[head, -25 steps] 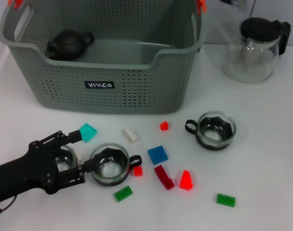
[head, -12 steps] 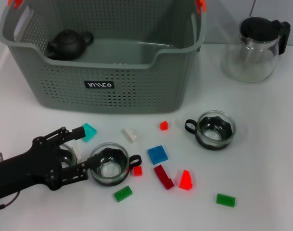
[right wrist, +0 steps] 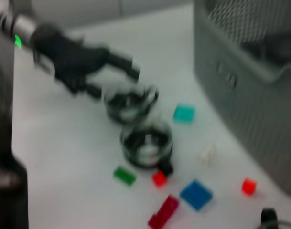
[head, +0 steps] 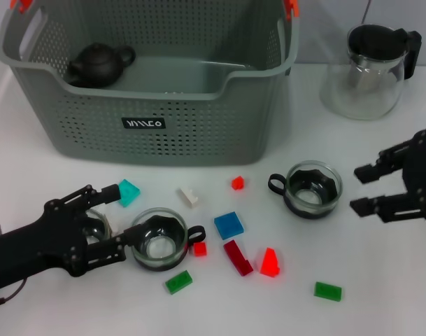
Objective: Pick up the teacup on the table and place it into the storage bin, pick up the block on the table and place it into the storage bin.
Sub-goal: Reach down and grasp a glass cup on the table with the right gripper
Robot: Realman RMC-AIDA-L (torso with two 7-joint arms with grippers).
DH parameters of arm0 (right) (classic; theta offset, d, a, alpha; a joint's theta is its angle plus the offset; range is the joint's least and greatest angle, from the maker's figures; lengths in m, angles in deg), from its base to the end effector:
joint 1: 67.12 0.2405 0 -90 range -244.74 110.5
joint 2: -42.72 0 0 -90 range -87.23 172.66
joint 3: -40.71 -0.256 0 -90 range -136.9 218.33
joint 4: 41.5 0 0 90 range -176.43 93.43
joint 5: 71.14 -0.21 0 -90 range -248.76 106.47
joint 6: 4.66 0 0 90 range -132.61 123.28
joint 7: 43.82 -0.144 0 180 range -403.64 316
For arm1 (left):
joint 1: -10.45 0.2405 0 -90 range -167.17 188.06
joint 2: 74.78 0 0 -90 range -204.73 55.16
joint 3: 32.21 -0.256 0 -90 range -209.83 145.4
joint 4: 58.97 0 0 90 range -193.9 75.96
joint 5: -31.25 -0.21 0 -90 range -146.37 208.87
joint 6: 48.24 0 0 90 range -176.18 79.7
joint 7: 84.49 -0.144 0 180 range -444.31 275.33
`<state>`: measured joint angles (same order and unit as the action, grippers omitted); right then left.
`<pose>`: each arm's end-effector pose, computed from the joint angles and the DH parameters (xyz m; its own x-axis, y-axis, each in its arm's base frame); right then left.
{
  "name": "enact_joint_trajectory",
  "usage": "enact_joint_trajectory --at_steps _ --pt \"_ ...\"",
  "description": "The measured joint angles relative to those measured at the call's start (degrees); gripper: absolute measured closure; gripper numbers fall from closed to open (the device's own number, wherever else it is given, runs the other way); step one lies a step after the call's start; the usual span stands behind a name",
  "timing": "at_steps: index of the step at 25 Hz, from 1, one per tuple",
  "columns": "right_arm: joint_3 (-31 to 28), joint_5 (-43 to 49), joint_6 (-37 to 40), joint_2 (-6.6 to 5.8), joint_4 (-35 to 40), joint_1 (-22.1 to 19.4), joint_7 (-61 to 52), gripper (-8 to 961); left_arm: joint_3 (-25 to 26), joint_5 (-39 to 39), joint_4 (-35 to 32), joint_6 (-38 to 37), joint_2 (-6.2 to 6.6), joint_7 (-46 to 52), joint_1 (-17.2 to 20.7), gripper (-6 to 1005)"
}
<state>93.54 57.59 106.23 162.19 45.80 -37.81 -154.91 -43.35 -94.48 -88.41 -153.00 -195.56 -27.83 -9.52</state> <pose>0.1767 0.3131 0.0780 0.9630 -0.2679 -0.0287 -0.2690 -0.9495 -0.1616 -0.3183 0.2366 0.0052 0.6729 0.2285 0.7036 0.5040 -0.8378 -0.2100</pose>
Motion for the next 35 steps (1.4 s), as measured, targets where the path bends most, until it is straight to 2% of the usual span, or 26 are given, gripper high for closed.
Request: enact_joint_trajectory --at_steps 3,6,18,28,35 --pt "3.4 6.6 0.1 0.58 -0.4 3.1 -0.4 433 -0.2 0.0 0.0 0.0 0.0 0.0 -0.1 139" --pt "9.7 11.6 -4.1 0.71 -1.6 4.4 -1.8 433 0.0 -0.1 0.0 0.0 -0.09 0.0 0.2 139" --pt "26.2 18.3 -20.1 0.83 -12.7 7.0 -5.1 436 0.1 0.0 0.0 0.0 -0.08 -0.1 0.6 139" --pt "30.7 18.9 -29.8 0.85 -17.9 7.7 -6.4 443 0.1 -0.1 0.0 0.0 -0.07 0.0 0.6 139" --pt "31.5 19.3 -31.1 0.84 -28.2 12.4 -7.3 447 0.1 -0.1 0.0 0.1 -0.07 0.0 0.6 139"
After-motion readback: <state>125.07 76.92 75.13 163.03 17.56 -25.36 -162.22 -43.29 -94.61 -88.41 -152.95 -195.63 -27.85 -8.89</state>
